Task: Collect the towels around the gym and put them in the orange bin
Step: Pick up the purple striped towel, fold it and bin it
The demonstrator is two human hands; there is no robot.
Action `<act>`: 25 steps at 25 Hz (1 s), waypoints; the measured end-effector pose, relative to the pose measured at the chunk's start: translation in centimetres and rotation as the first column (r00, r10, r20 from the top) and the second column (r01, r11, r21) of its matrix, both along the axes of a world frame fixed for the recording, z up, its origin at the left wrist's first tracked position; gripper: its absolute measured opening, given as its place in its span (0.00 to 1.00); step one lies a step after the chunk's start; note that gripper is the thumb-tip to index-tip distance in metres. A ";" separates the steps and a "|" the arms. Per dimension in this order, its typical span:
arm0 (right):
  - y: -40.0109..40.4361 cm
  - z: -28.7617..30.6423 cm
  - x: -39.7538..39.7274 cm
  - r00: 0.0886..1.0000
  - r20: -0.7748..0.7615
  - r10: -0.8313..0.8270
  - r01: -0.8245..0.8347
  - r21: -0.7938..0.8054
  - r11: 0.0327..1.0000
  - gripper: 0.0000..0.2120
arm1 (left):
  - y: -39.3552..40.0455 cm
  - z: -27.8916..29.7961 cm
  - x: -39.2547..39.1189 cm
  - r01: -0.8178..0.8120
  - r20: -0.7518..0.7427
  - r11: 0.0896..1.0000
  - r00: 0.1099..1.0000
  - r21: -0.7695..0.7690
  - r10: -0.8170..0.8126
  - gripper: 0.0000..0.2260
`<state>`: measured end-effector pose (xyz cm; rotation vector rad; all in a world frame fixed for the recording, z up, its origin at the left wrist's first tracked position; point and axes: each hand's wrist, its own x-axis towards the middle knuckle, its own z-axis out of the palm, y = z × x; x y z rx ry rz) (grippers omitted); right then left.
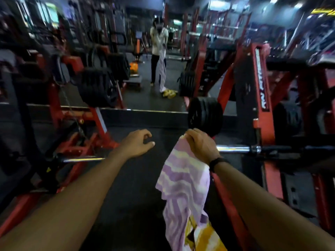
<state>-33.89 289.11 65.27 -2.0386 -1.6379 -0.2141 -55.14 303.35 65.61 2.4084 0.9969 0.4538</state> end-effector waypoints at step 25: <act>1.7 29.2 -11.2 0.883 0.380 0.275 -0.366 0.192 0.911 0.10 | -5.8 27.2 -19.0 -0.368 0.133 0.872 0.930 0.324 0.344 0.14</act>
